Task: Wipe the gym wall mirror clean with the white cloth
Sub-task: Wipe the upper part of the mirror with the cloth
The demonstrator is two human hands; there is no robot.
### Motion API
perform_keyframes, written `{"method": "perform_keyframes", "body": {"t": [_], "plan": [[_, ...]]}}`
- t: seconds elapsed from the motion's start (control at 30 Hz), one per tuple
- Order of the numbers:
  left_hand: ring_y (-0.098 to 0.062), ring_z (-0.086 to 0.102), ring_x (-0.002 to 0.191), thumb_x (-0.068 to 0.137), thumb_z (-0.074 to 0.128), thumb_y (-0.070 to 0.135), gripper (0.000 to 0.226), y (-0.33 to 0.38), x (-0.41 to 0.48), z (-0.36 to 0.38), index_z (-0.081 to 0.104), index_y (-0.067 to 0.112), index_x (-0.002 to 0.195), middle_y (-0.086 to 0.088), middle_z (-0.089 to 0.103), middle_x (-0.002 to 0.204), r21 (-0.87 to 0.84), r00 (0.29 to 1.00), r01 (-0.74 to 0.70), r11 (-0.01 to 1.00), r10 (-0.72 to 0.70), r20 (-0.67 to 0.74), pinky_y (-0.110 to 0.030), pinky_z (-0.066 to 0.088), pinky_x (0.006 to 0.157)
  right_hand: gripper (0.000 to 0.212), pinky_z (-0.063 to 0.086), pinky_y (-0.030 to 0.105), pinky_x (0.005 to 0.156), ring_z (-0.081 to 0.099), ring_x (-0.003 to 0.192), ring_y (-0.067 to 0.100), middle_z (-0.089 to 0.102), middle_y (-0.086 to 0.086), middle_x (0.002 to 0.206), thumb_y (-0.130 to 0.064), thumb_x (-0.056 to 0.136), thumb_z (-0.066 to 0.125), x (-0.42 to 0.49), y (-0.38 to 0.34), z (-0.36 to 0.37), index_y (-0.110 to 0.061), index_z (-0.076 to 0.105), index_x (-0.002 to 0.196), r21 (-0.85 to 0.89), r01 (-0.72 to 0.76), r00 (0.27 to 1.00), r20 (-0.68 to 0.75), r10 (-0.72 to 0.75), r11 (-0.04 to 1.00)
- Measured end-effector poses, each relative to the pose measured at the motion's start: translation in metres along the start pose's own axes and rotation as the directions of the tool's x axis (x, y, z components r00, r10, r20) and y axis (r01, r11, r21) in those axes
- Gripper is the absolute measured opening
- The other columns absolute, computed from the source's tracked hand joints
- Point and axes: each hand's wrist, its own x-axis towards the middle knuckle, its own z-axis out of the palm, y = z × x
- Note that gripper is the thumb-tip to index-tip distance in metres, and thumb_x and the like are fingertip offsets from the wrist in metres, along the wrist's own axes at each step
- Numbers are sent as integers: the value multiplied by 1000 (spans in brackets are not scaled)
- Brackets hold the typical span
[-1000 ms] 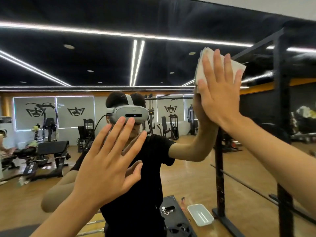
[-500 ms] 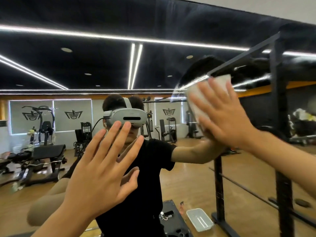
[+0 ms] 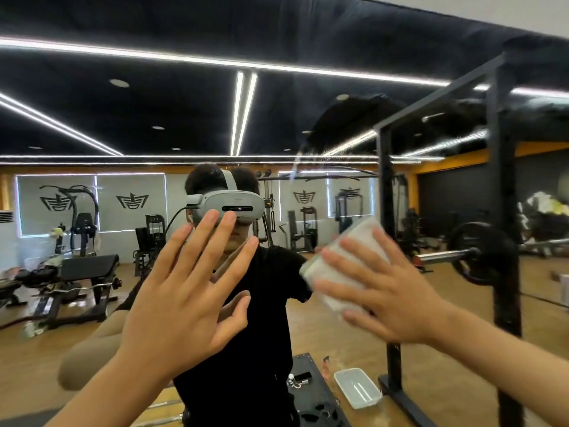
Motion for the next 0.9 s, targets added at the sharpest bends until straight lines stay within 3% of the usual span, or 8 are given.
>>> {"method": "perform_keyframes", "body": {"t": [0.1, 0.2, 0.4, 0.47, 0.53, 0.67, 0.8, 0.9], "plan": [[-39, 22, 160, 101, 46, 49, 71, 1, 1, 0, 41, 14, 162, -22, 21, 173, 8, 1000, -1, 1000, 2, -12, -58, 21, 128, 60, 7, 71, 124, 4, 163, 34, 6, 9, 176, -51, 111, 16, 67, 52, -28, -30, 10, 168, 2, -306, 944, -130, 304, 952], [-38, 20, 161, 101, 46, 49, 73, 1, 2, -1, 39, 10, 162, -21, 20, 173, 7, 1000, 5, 1000, -5, -2, -56, 20, 129, 61, 5, 68, 126, 2, 163, 34, 7, 8, 176, -50, 111, 15, 145, 58, -51, -29, 15, 168, 31, -501, 843, -207, 496, 865], [-34, 22, 161, 101, 46, 43, 77, -2, 1, -5, 31, -1, 162, -20, 23, 173, 3, 1000, 19, 1000, -19, -9, -55, 23, 128, 61, 7, 70, 125, 0, 163, 32, 5, 7, 177, -45, 111, 27, 117, -32, -19, -27, 17, 168, 18, -306, 938, -166, 305, 952], [-34, 21, 161, 101, 45, 42, 77, -1, 1, -6, 31, -2, 162, -20, 23, 173, -3, 1000, 18, 1000, -18, -8, -55, 23, 128, 61, 7, 70, 125, 4, 163, 32, 8, 6, 176, -45, 109, 31, 82, -26, -12, -28, 22, 167, 9, -206, 971, -121, 206, 978], [-34, 20, 162, 101, 44, 44, 77, 0, 1, -5, 30, -1, 163, -19, 22, 173, 6, 1000, 19, 1000, -19, 6, -56, 23, 127, 60, 7, 70, 125, 6, 163, 32, 10, 6, 176, -46, 109, 29, 49, 2, -9, -29, 25, 166, 13, -237, 967, -96, 237, 971], [-35, 21, 161, 101, 42, 46, 78, 1, 3, -4, 31, 0, 163, -20, 22, 173, 40, 1000, 23, 999, -23, 14, -57, 23, 127, 60, 6, 71, 124, -4, 163, 28, 1, 5, 177, -47, 112, 20, 25, 62, -22, -32, 8, 168, 82, -580, 804, -99, 586, 810], [-35, 20, 161, 100, 44, 46, 79, 2, 3, -4, 30, 1, 163, -20, 22, 173, 59, 1000, 17, 998, -19, 25, -55, 21, 128, 61, 3, 68, 126, -2, 162, 33, 4, 8, 176, -46, 111, 15, 100, 66, -39, -28, 8, 169, 185, -783, 572, -162, 804, 594], [-35, 20, 161, 100, 45, 47, 79, 3, 3, -4, 30, 1, 164, -20, 22, 173, 65, 999, 14, 998, -16, 37, -55, 21, 128, 62, -1, 65, 127, 0, 162, 33, 6, 6, 177, -48, 110, 14, 171, 21, -46, -29, 12, 168, 205, -710, 635, -228, 739, 673]]}}
